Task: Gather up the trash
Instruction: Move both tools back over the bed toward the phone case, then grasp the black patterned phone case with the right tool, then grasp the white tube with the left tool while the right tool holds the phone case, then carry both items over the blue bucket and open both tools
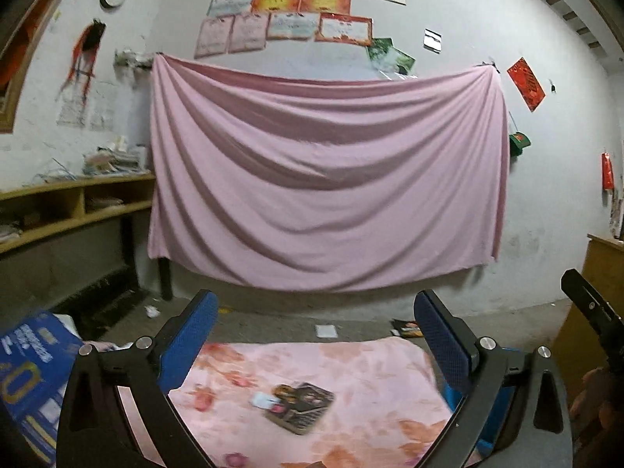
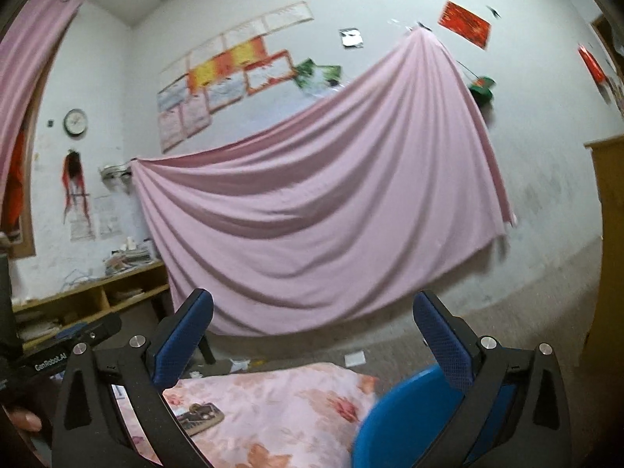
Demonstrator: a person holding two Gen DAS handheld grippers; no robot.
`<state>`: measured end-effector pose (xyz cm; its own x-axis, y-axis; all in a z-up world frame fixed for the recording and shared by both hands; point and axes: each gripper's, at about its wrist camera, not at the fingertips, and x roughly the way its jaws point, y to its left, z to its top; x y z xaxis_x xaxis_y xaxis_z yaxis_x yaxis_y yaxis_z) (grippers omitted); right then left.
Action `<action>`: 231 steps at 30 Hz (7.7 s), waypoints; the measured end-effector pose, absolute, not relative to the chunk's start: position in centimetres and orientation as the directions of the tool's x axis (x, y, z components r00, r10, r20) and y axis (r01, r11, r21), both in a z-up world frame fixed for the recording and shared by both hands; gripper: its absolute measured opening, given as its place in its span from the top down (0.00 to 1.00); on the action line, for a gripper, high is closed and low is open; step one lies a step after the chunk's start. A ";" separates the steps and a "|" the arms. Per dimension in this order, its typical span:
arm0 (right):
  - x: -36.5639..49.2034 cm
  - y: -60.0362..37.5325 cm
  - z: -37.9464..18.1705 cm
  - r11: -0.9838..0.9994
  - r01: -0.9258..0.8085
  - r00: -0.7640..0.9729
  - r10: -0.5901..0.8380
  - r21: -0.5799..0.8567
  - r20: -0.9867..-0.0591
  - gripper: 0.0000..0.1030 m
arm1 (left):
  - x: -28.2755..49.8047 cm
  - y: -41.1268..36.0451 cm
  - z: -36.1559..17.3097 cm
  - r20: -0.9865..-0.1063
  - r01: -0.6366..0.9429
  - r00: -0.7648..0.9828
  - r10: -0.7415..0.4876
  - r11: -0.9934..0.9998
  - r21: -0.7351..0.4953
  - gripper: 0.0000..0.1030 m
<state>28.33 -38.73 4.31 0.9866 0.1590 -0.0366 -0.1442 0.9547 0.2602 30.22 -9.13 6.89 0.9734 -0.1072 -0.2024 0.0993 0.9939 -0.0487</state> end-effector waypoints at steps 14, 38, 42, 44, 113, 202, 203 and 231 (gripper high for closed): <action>29.1 -30.0 3.8 0.971 -0.225 0.973 0.229 0.078 -0.035 0.00 | 28.4 -3.5 4.2 -0.152 -0.011 0.988 0.011 1.000 0.002 0.04; 36.0 -22.5 -2.2 0.944 -0.329 0.824 0.277 -0.020 -0.494 0.00 | 36.6 2.0 -4.9 -0.589 -0.080 0.807 0.038 0.996 -0.044 0.04; 37.1 -21.1 -3.1 0.934 -0.353 0.778 0.265 -0.049 -0.569 0.00 | 37.6 3.2 -6.0 -0.652 -0.104 0.758 0.023 0.991 -0.086 0.04; 38.2 -20.6 -3.7 0.936 -0.351 0.746 0.257 -0.034 -0.615 0.00 | 37.8 3.6 -6.2 -0.678 -0.123 0.735 0.022 0.987 -0.100 0.04; 43.7 -21.9 -8.1 0.854 -0.206 0.365 0.520 0.478 -0.772 0.71 | 39.4 3.2 -8.0 -0.764 -0.071 0.642 -0.069 0.986 -0.149 0.05; 39.7 -31.9 -5.2 0.805 -0.224 0.615 0.555 0.550 -0.561 0.93 | 45.3 -14.2 -9.5 -0.815 0.556 0.474 -0.333 0.831 -0.016 0.89; 39.5 -32.0 -5.0 0.806 -0.229 0.624 0.551 0.546 -0.553 0.93 | 45.0 -14.0 -8.9 -0.800 0.539 0.489 -0.347 0.842 -0.035 0.89; 27.3 -44.3 3.9 0.934 -0.102 0.988 0.136 0.341 -0.075 0.93 | 34.6 -25.8 5.7 -0.280 0.696 0.694 -0.664 0.718 0.020 0.88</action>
